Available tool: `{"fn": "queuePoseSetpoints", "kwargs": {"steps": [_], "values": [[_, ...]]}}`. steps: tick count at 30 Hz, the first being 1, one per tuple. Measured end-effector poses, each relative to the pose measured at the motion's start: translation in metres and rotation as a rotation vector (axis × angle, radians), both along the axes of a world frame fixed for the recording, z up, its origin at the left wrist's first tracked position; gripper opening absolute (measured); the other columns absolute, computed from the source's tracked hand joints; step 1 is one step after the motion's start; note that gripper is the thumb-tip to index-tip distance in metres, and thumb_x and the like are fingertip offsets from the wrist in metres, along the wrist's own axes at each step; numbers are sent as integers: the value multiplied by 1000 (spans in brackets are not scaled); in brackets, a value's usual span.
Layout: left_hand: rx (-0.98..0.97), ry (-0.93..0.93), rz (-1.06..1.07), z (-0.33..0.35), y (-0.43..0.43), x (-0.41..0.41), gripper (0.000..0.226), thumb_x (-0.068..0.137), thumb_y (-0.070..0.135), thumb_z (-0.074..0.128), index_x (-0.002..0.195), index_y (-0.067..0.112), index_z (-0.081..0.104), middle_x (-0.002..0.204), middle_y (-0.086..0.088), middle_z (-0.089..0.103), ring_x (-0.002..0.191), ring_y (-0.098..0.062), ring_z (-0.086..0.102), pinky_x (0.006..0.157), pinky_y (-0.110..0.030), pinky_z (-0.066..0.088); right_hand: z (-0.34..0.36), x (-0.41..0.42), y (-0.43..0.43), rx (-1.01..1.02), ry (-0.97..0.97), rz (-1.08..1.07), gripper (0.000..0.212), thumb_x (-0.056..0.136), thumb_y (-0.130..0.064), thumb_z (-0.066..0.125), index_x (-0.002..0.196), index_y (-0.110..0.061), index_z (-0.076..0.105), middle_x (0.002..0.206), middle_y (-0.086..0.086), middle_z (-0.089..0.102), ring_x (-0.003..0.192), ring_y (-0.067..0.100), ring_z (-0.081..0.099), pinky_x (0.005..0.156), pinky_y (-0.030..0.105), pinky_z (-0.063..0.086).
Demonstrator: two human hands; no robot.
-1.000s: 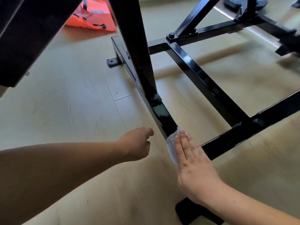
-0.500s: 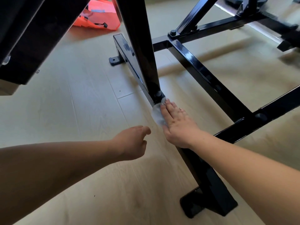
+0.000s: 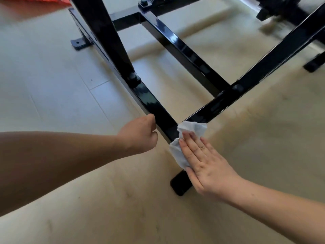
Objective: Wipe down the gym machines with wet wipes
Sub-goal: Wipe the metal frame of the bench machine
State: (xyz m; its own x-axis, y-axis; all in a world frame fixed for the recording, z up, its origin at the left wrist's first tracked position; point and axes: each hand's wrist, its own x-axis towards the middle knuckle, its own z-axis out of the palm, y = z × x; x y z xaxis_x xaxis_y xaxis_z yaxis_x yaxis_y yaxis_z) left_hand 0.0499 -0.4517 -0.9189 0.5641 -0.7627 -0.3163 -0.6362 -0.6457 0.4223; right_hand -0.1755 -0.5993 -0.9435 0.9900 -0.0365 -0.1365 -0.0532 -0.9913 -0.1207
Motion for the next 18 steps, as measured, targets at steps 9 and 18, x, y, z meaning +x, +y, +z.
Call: {"fn": "queuePoseSetpoints", "kwargs": {"steps": [9, 18], "values": [[-2, 2, 21, 18, 15, 18, 5, 91, 26, 55, 90, 27, 59, 90, 5, 66, 83, -19, 62, 75, -35, 55, 17, 103, 4, -6, 118, -5, 74, 104, -38, 24, 160, -20, -22, 165, 0, -32, 155, 19, -26, 126, 41, -14], [170, 1, 117, 37, 50, 58, 33, 96, 29, 54, 128, 26, 59, 123, 4, 65, 109, -20, 61, 96, -37, 53, 21, 173, 14, 21, 187, -29, 72, 106, -30, 18, 154, -18, -34, 161, 2, -43, 149, 17, -38, 127, 42, -14]]}}
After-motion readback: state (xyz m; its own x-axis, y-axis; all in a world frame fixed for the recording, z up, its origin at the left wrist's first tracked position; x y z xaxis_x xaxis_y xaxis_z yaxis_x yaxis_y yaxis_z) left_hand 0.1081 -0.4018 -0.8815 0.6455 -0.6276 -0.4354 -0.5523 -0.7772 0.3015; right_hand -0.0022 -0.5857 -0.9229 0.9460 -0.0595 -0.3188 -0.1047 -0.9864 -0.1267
